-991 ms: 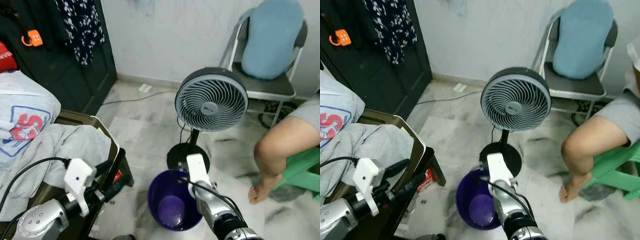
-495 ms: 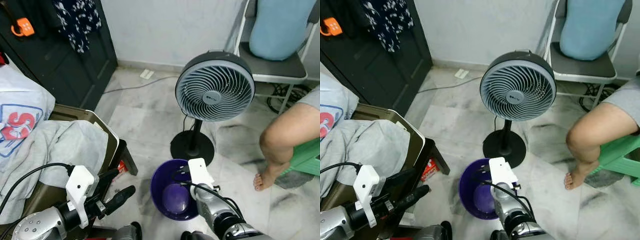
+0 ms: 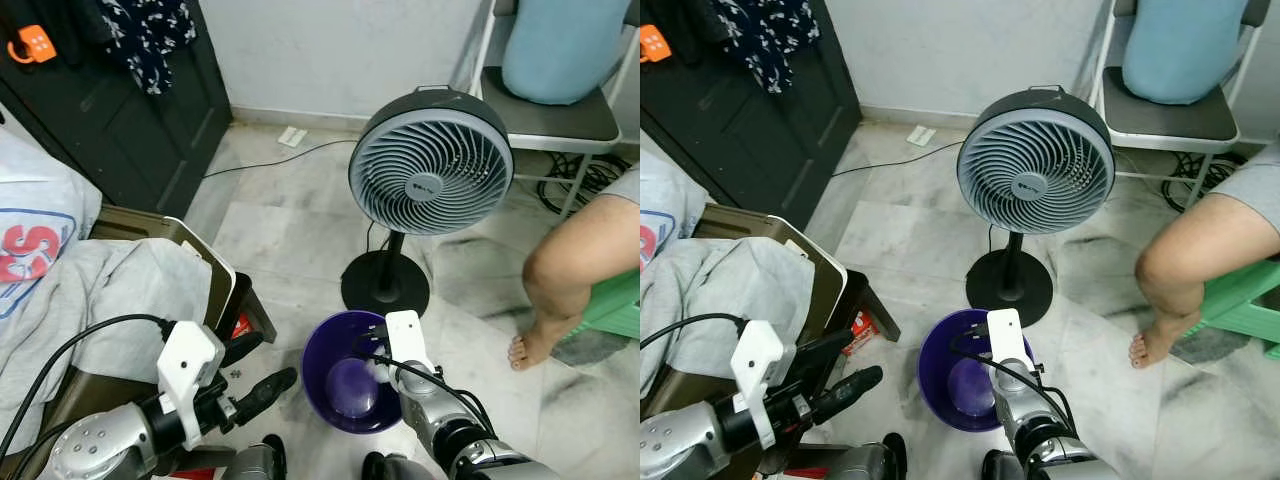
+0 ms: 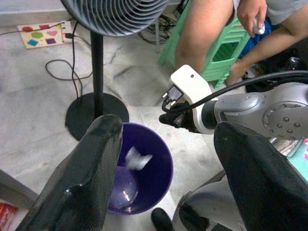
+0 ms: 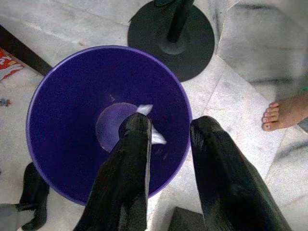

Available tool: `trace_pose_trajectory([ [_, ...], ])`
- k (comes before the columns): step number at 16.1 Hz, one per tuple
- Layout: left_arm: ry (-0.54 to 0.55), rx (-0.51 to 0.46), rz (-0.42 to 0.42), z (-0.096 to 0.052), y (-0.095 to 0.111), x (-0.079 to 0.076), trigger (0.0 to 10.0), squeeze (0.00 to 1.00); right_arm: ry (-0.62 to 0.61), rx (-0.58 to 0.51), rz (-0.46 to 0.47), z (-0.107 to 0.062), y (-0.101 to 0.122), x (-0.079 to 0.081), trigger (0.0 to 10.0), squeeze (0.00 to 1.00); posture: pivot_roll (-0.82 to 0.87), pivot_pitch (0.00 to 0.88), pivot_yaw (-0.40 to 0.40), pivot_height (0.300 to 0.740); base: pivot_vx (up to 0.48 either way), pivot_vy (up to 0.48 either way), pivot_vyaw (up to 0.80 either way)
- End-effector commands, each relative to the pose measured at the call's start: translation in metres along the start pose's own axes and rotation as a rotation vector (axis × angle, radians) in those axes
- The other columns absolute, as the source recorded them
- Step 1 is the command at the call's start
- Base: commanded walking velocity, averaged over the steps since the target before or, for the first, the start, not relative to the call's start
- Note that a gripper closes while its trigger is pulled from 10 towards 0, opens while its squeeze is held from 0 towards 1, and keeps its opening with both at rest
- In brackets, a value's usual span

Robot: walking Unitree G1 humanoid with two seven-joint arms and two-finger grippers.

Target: Clean up the room

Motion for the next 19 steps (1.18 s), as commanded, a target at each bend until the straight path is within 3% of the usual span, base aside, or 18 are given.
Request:
trace_pose_trajectory([
  [1, 0.015, 0.011, -0.007, -0.001, -0.002, 0.001, 10.0, 0.0, 0.001, 0.009, -0.009, -0.001, -0.003, 0.003, 10.0, 1.0, 0.16, 0.255, 0.064, 0.74, 0.0, 0.0, 0.0],
  [3, 0.026, 0.014, -0.009, -0.002, -0.003, 0.002, 10.0, 0.0, -0.006, -0.016, -0.012, 0.0, 0.003, 0.002, 10.0, 1.0, 0.17, 0.251, 0.063, 0.74, 0.0, 0.0, 0.0],
  [5, 0.044, 0.014, -0.01, -0.002, -0.007, 0.008, 10.0, 0.0, 0.031, -0.153, 0.021, 0.0, 0.039, 0.011, 10.0, 1.0, 0.16, 0.23, 0.06, 0.74, 0.0, 0.0, 0.0],
  [6, 0.044, 0.014, -0.01, -0.002, -0.007, 0.008, 10.0, 0.0, 0.031, -0.153, 0.021, 0.0, 0.039, 0.011, 10.0, 1.0, 0.16, 0.23, 0.06, 0.74, 0.0, 0.0, 0.0],
  [7, 0.05, 0.007, -0.009, -0.001, -0.008, 0.009, 10.0, 0.0, 0.059, -0.21, 0.026, -0.002, 0.053, 0.016, 10.0, 1.0, 0.15, 0.224, 0.059, 0.74, 0.0, 0.0, 0.0],
  [9, 0.062, -0.045, -0.011, 0.011, -0.006, 0.015, 10.0, 0.0, 0.147, -0.448, 0.016, -0.018, 0.1, 0.026, 10.0, 1.0, 0.1, 0.179, 0.037, 0.74, 0.0, 0.0, 0.0],
  [11, 0.102, -0.08, -0.03, 0.02, -0.005, 0.022, 10.0, 0.0, 0.16, -0.529, 0.022, -0.033, 0.108, 0.019, 10.0, 1.0, 0.07, 0.156, 0.021, 0.74, 0.0, 0.0, 0.0],
  [14, 0.263, -0.176, -0.055, 0.034, 0.002, 0.051, 10.0, 0.0, 0.233, -0.647, -0.026, -0.07, 0.108, 0.002, 10.0, 1.0, 0.0, 0.084, -0.011, 0.74, 0.0, 0.0, 0.0],
  [15, 0.291, -0.196, -0.05, 0.035, 0.006, 0.056, 10.0, 0.0, 0.238, -0.666, -0.039, -0.075, 0.111, -0.003, 10.0, 1.0, 0.0, 0.074, -0.014, 0.74, 0.0, 0.0, 0.0],
  [16, 0.372, -0.263, -0.058, 0.035, 0.016, 0.071, 10.0, 0.0, 0.243, -0.719, -0.076, -0.087, 0.12, -0.014, 10.0, 1.0, -0.02, 0.053, -0.018, 0.74, 0.0, 0.0, 0.0],
  [19, 0.465, -0.392, -0.037, 0.039, 0.046, 0.093, 10.0, 0.0, 0.289, -0.771, -0.144, -0.101, 0.134, -0.019, 10.0, 1.0, -0.06, 0.0, -0.011, 0.74, 0.0, 0.0, 0.0],
])
Point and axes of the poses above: a point about 5 cm out from each wrist's last joint towards the gripper, its own z axis pointing out of the wrist towards the gripper, its own y axis along the axis of the wrist's last joint, x = y × z, the point moved 4 cm from there along z, pointing out of the wrist towards the gripper, and after that the axes turned 2 degrees about z, right-handed, at the moved point
